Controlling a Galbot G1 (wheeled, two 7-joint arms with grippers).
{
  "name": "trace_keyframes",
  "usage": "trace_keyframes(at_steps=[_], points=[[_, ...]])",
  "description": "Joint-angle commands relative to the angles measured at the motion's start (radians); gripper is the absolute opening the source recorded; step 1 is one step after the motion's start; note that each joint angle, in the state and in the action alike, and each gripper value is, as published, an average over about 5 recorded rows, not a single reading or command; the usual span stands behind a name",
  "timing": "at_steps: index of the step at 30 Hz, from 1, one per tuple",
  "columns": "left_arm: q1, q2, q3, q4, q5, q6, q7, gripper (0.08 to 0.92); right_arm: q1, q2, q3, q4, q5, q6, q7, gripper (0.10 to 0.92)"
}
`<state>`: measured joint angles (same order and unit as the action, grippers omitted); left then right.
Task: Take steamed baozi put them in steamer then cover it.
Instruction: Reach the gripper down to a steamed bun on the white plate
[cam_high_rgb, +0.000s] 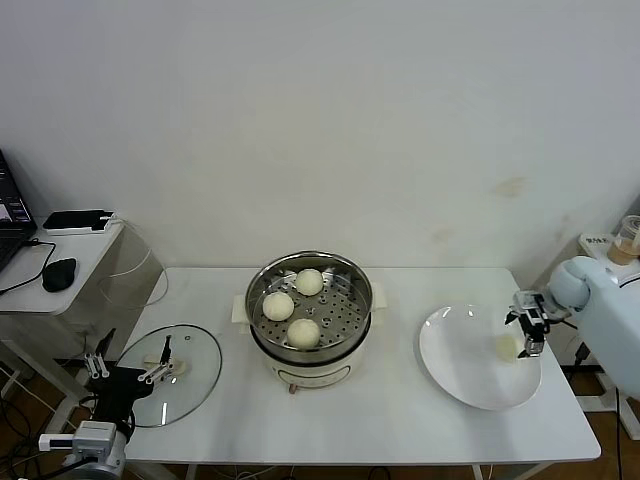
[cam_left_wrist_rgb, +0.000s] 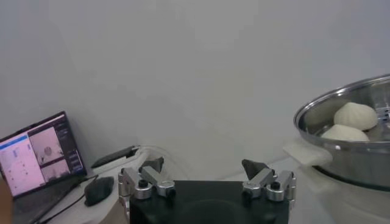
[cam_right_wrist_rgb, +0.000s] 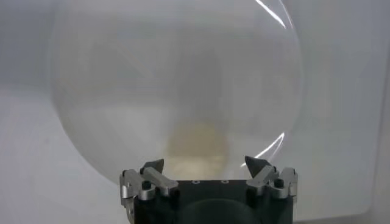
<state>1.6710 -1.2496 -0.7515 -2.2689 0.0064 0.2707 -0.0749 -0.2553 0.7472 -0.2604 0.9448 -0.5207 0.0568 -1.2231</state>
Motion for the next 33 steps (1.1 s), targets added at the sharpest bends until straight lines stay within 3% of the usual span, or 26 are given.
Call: trace_keyframes(at_steps=[1, 13, 26, 33], points=[[0.0, -0.002, 0.002, 0.0, 0.001, 0.001, 0.001, 0.823, -0.019, 0.048, 0.026, -0.057, -0.041, 0.001, 0.0, 0.823], [0.001, -0.009, 0.003, -0.001, 0.001, -0.001, 0.0, 0.823, -0.021, 0.043, 0.027, -0.06, -0.048, -0.016, 0.001, 0.813], [0.008, -0.013, 0.003, -0.015, 0.0, -0.002, 0.002, 0.823, -0.004, -0.01, 0.008, 0.003, -0.027, -0.03, -0.021, 0.581], [0.008, -0.013, 0.003, -0.023, -0.002, -0.003, 0.003, 0.823, 0.078, -0.114, -0.102, 0.174, 0.079, -0.077, -0.043, 0.563]])
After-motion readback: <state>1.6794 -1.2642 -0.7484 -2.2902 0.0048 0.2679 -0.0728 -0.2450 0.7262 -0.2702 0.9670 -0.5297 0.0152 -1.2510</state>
